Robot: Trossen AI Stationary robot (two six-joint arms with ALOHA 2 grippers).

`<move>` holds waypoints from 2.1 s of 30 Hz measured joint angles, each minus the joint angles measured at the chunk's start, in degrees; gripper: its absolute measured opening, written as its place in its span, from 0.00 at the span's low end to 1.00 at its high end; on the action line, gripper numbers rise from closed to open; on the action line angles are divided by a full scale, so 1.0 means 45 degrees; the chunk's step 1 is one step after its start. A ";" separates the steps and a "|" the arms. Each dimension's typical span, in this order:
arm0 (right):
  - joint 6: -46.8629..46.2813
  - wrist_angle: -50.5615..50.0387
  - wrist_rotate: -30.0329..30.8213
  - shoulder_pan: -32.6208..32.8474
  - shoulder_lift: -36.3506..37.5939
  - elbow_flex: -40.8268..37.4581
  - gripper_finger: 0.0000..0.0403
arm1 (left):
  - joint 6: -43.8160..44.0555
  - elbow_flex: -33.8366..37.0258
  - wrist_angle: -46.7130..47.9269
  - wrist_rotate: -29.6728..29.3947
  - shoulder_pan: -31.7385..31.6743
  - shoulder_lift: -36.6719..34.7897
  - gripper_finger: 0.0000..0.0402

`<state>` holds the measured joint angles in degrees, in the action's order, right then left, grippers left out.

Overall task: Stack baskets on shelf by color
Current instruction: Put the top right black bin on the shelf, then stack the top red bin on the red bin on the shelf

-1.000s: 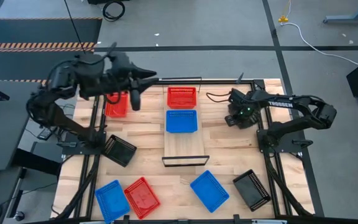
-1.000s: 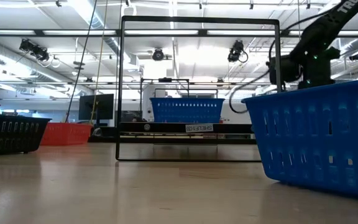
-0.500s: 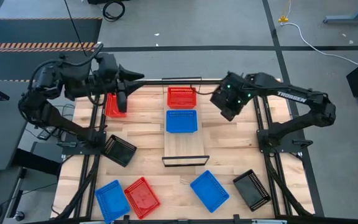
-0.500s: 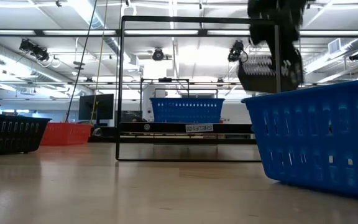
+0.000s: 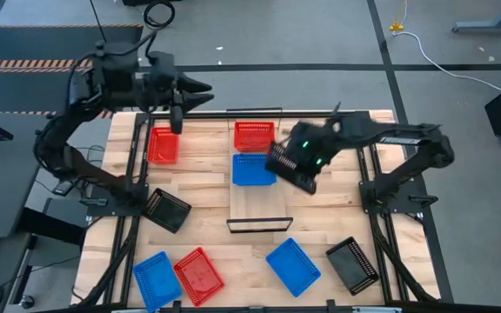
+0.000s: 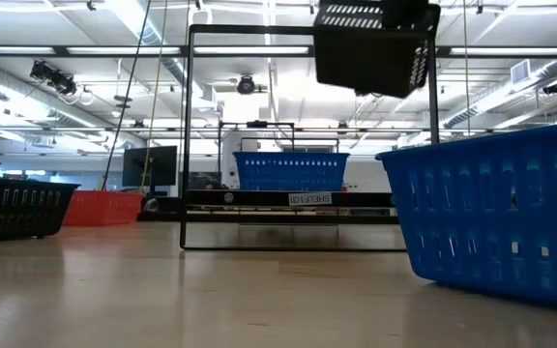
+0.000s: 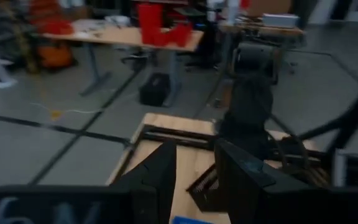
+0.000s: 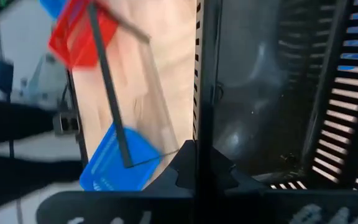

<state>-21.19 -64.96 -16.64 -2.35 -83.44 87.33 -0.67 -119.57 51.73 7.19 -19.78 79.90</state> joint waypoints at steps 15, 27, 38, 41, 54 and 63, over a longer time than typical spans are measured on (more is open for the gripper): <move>-0.1114 0.2958 0.0005 0.1956 -0.2821 0.0014 0.01 | 0.0297 0.0010 0.1277 0.0581 -0.0474 -0.0006 0.29; 0.1700 0.2719 -0.0575 0.1735 -0.4186 0.0011 0.01 | 0.0339 0.0010 0.1849 0.0738 -0.0474 -0.0006 0.29; 0.2606 0.2809 -0.1352 0.1021 -0.4171 0.0009 0.01 | 0.0806 0.0010 0.1840 0.0732 -0.0474 -0.0006 0.29; 0.2745 0.2796 -0.1582 0.1016 -0.4171 0.0009 0.01 | 0.1013 0.0008 0.1840 0.0730 -0.0474 -0.0006 0.29; 0.3185 0.2886 -0.1569 0.1016 -0.4166 0.0009 0.14 | 0.1439 0.0005 0.1830 0.0713 -0.0464 -0.0006 0.29; 0.2988 0.3023 -0.1578 0.1011 -0.4161 0.0009 0.27 | 0.1428 0.0005 0.1830 0.0713 -0.0464 -0.0006 0.29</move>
<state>-7.75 -51.35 -23.74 2.20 -102.17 87.37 5.76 -119.55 59.96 10.39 -21.87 79.88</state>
